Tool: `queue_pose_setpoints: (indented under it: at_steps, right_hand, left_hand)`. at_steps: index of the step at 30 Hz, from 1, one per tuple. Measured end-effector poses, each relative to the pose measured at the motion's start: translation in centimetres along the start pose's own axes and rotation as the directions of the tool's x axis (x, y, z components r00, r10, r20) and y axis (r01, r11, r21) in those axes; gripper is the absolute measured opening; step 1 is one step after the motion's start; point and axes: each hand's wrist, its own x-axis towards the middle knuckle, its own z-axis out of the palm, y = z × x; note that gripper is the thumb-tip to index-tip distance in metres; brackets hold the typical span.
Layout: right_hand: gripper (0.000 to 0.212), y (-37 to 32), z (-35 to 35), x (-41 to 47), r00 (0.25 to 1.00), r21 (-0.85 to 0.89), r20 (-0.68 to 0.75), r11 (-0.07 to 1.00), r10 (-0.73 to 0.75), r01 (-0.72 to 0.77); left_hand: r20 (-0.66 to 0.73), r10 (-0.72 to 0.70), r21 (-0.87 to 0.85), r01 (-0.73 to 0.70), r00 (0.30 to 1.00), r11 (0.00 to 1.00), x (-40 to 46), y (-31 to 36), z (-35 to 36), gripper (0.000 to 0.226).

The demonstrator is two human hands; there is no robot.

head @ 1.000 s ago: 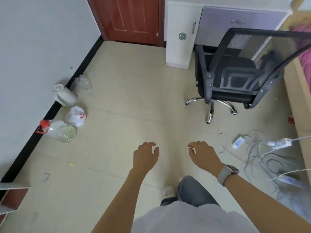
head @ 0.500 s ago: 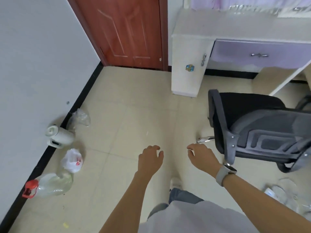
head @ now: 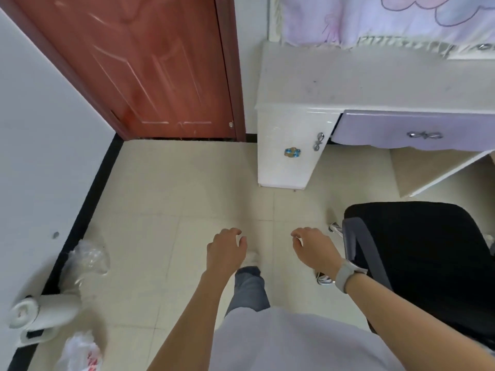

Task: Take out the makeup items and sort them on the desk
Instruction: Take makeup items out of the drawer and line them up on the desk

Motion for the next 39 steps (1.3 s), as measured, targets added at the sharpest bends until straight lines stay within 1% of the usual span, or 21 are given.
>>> queue_pose_setpoints:
  at_steps: [4,8,12,15,17,19,21,22,24,26,28,30,31,32,35,37,39]
  right_hand:
    - [0.034,-0.2,-4.5,6.8,0.996,0.022,-0.04,0.997,0.077,-0.076]
    - [0.034,1.5,-8.4,11.5,0.98,0.03,-0.07,0.982,0.187,-0.185]
    - [0.034,5.4,-11.0,15.0,0.941,0.061,-0.07,0.943,0.33,-0.326]
    - [0.034,9.3,-12.7,17.9,0.909,0.117,-0.053,0.907,0.414,-0.406]
    - [0.033,12.3,-14.1,19.9,0.882,0.187,-0.052,0.872,0.468,-0.452]
    - [0.029,15.3,-15.7,21.6,0.849,0.3,-0.063,0.822,0.524,-0.484]
    - [0.028,18.1,-17.2,22.6,0.796,0.459,-0.061,0.725,0.603,-0.514]
    - [0.028,19.7,-17.7,23.2,0.764,0.527,-0.064,0.671,0.642,-0.521]
    - [0.03,22.7,-18.7,24.2,0.692,0.627,-0.057,0.565,0.72,-0.536]
    - [0.031,25.2,-19.6,25.1,0.614,0.713,-0.033,0.449,0.788,-0.538]
    - [0.032,27.5,-20.2,26.2,0.524,0.804,0.016,0.3,0.852,-0.513]
    - [0.031,29.8,-20.6,27.7,0.437,0.877,0.075,0.149,0.896,-0.456]
    - [0.03,30.8,-20.7,28.6,0.404,0.902,0.093,0.095,0.91,-0.421]
    - [0.03,31.9,-20.8,29.6,0.376,0.921,0.102,0.056,0.921,-0.385]
    - [0.032,34.7,-20.8,32.5,0.267,0.955,0.135,-0.053,0.954,-0.292]
    - [0.037,36.0,-20.6,34.2,0.206,0.967,0.211,-0.173,0.955,-0.189]
    - [0.041,37.3,-20.3,35.5,0.177,0.955,0.296,-0.289,0.939,-0.064]
  left_hand:
    - [0.027,0.092,0.091,-0.094,0.995,0.991,9.9,3.1,-3.9,0.036]
    - [0.12,0.192,0.222,-0.215,0.974,0.951,18.1,8.1,-5.3,0.036]
    - [0.257,0.314,0.291,-0.383,0.914,0.876,24.4,14.2,-4.0,0.036]
    - [0.298,0.408,0.31,-0.492,0.863,0.813,28.5,19.5,-2.6,0.034]
    - [0.316,0.47,0.319,-0.559,0.824,0.765,31.1,23.5,-1.6,0.032]
    - [0.333,0.537,0.333,-0.629,0.775,0.702,33.5,27.8,-0.7,0.032]
    - [0.346,0.605,0.354,-0.697,0.717,0.623,35.5,32.4,0.4,0.032]
    - [0.342,0.652,0.352,-0.736,0.677,0.579,36.5,34.7,1.0,0.032]
    - [0.338,0.732,0.333,-0.802,0.592,0.496,38.2,39.2,2.5,0.03]
    - [0.341,0.774,0.298,-0.842,0.534,0.449,39.7,42.9,3.9,0.031]
    - [0.346,0.819,0.281,-0.883,0.459,0.376,41.0,45.5,5.3,0.036]
    - [0.377,0.839,0.293,-0.91,0.391,0.292,42.6,47.3,6.8,0.043]
    - [0.383,0.85,0.304,-0.918,0.362,0.254,43.5,48.0,7.6,0.045]
    - [0.377,0.861,0.315,-0.921,0.341,0.227,44.3,48.6,8.4,0.047]
    - [0.365,0.875,0.299,-0.93,0.317,0.212,46.5,49.8,10.5,0.049]
    - [0.366,0.885,0.315,-0.933,0.289,0.174,47.4,49.9,11.3,0.049]
    - [0.349,0.901,0.339,-0.931,0.257,0.134,48.0,49.7,11.9,0.049]
